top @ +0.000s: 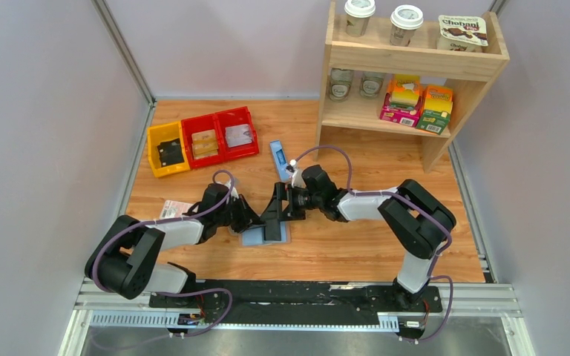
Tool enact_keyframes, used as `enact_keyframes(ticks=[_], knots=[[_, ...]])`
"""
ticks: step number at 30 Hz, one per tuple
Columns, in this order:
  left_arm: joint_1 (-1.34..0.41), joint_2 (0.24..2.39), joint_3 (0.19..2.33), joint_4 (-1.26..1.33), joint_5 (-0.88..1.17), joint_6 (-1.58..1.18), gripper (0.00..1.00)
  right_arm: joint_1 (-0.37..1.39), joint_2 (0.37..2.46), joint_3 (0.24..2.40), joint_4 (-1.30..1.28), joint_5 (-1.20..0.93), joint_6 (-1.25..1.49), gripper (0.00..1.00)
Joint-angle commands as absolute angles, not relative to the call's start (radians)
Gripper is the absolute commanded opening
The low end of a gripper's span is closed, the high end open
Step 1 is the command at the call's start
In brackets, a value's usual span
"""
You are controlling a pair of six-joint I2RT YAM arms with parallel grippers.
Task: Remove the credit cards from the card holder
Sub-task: Remove the credit card from the card holder.
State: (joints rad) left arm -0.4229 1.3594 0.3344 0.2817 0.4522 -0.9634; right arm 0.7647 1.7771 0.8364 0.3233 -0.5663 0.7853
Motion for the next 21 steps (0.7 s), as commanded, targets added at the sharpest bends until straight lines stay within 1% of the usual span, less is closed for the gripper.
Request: enact_keyframes(ticks=[1,6,12,14,21], knots=[[-0.417,1.358,0.325,0.285,0.446,-0.942,0.09,0.762,1.807,0.812,0.336,-0.548,0.781,1.0],[-0.407,1.341,0.316,0.279,0.442,-0.945,0.13,0.746,1.809,0.779,0.319,-0.528,0.77,1.0],[-0.399,1.325,0.301,0.284,0.439,-0.956,0.25,0.742,1.819,0.776,0.307,-0.523,0.753,1.0],[-0.397,1.325,0.299,0.288,0.443,-0.957,0.27,0.744,1.824,0.779,0.313,-0.526,0.753,1.0],[-0.396,1.351,0.291,0.351,0.485,-0.971,0.28,0.744,1.833,0.776,0.327,-0.538,0.753,1.0]])
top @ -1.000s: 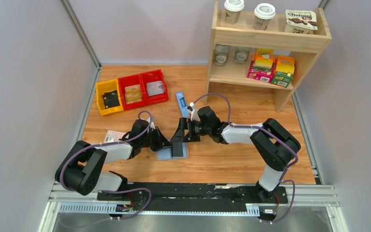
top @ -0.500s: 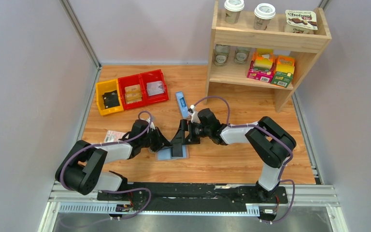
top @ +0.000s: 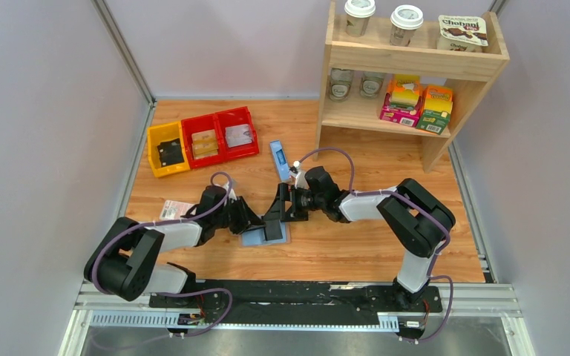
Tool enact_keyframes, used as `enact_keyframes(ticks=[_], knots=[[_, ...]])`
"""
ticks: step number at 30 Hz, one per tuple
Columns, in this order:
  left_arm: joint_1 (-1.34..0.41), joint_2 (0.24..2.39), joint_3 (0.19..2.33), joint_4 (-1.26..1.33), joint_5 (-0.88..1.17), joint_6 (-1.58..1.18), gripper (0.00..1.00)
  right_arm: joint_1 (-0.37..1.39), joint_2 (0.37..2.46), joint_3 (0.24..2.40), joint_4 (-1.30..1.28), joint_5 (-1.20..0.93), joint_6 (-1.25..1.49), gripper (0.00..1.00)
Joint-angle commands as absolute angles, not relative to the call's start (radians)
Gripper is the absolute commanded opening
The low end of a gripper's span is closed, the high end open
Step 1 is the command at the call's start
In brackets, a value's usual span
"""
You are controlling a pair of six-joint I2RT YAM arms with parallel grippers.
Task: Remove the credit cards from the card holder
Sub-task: Remove the credit card from the card holder.
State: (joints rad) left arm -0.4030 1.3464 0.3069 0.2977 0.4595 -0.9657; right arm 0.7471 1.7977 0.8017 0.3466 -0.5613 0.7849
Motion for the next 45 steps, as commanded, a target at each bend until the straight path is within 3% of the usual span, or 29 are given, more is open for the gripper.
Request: enact_keyframes(ticks=[1,12,32,40,45], knots=[[-0.396,1.354,0.29,0.359,0.492,-0.973,0.27,0.742,1.833,0.778,0.331,-0.541,0.755,1.0],[-0.396,1.367,0.279,0.46,0.551,-1.003,0.06,0.741,1.839,0.772,0.348,-0.545,0.759,1.0],[-0.396,1.347,0.255,0.591,0.607,-1.028,0.15,0.736,1.848,0.772,0.359,-0.552,0.759,1.0],[-0.38,1.341,0.247,0.569,0.611,-1.031,0.06,0.738,1.855,0.775,0.356,-0.552,0.756,1.0],[-0.35,1.28,0.253,0.428,0.598,-0.991,0.05,0.738,1.856,0.776,0.339,-0.54,0.742,1.0]])
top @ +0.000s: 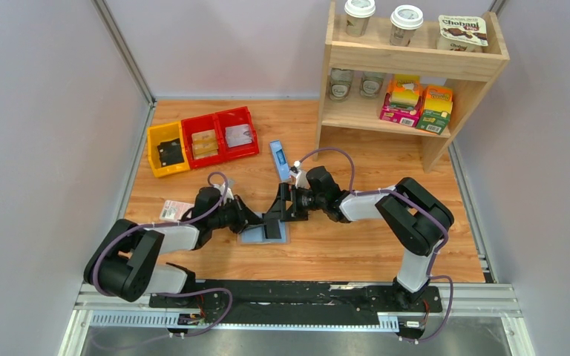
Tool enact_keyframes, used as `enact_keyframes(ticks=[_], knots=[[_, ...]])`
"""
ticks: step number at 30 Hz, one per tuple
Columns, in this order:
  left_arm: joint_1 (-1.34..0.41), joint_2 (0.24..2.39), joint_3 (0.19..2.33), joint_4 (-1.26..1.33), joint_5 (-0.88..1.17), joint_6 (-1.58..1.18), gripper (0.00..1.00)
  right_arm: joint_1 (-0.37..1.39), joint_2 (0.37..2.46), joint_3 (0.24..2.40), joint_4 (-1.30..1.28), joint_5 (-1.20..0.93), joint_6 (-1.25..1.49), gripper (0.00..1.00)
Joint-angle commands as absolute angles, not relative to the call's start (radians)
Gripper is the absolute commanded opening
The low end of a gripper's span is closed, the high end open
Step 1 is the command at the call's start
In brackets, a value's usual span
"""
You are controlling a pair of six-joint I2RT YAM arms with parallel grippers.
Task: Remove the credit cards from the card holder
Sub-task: Remove the credit card from the card holder.
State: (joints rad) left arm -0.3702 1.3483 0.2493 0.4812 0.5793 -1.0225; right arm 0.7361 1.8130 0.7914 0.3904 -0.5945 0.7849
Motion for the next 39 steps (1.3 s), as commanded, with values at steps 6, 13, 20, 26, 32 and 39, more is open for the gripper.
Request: enact_keyframes(ticks=[6,13,20,26,32,39], knots=[[-0.328,1.224,0.267,0.249,0.554,-0.917,0.06,0.736,1.868,0.778,0.336,-0.532,0.738,1.0],[-0.301,1.206,0.267,0.173,0.537,-0.879,0.03,0.735,1.868,0.782,0.331,-0.532,0.732,1.0],[-0.299,1.255,0.268,0.244,0.578,-0.891,0.18,0.735,1.873,0.785,0.333,-0.535,0.73,1.0],[-0.299,1.333,0.262,0.321,0.62,-0.922,0.28,0.735,1.871,0.785,0.334,-0.538,0.73,1.0],[-0.299,1.373,0.264,0.354,0.63,-0.931,0.29,0.735,1.875,0.787,0.337,-0.543,0.732,1.0],[-0.298,1.342,0.258,0.355,0.623,-0.939,0.07,0.733,1.879,0.792,0.334,-0.541,0.73,1.0]])
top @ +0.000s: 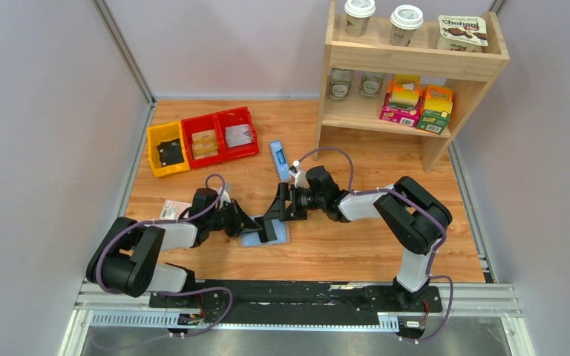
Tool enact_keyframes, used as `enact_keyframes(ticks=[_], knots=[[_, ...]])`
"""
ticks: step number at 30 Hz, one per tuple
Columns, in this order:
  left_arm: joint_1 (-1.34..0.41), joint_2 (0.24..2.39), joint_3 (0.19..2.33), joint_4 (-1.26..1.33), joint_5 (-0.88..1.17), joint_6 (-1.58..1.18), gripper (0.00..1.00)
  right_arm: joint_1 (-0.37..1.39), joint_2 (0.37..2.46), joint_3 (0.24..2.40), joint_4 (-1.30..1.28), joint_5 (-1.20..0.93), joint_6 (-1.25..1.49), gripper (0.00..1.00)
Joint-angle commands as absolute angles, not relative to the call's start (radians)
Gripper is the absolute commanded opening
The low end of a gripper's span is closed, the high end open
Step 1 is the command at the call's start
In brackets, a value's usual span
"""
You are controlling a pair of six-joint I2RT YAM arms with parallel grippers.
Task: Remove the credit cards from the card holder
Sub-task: Remove the credit card from the card holder.
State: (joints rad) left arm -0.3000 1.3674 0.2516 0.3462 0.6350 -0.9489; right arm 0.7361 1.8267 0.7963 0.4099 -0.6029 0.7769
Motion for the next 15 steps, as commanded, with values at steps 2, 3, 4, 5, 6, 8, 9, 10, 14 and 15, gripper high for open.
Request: enact_keyframes(ticks=[2,3,4,5,6,8,9,10,14,15], knots=[[-0.296,1.297,0.259,0.304,0.598,-0.922,0.03,0.735,1.879,0.793,0.331,-0.538,0.727,1.0],[-0.295,1.273,0.261,0.279,0.58,-0.914,0.01,0.735,1.879,0.793,0.328,-0.537,0.726,1.0],[-0.291,1.234,0.267,0.228,0.569,-0.895,0.0,0.735,1.879,0.793,0.325,-0.535,0.723,1.0],[-0.291,1.186,0.273,0.204,0.542,-0.882,0.0,0.733,1.879,0.795,0.322,-0.535,0.721,1.0],[-0.291,1.165,0.278,0.154,0.528,-0.855,0.0,0.733,1.879,0.796,0.318,-0.532,0.716,1.0],[-0.29,1.094,0.285,0.08,0.477,-0.81,0.0,0.732,1.879,0.799,0.311,-0.532,0.71,1.0],[-0.291,1.047,0.285,0.057,0.442,-0.795,0.0,0.73,1.879,0.801,0.31,-0.532,0.709,1.0],[-0.291,1.025,0.285,0.016,0.422,-0.773,0.0,0.73,1.879,0.802,0.308,-0.534,0.707,1.0],[-0.287,0.885,0.259,-0.038,0.394,-0.759,0.0,0.727,1.878,0.805,0.302,-0.543,0.703,1.0],[-0.282,0.838,0.256,-0.04,0.391,-0.761,0.0,0.727,1.878,0.805,0.299,-0.545,0.7,1.0]])
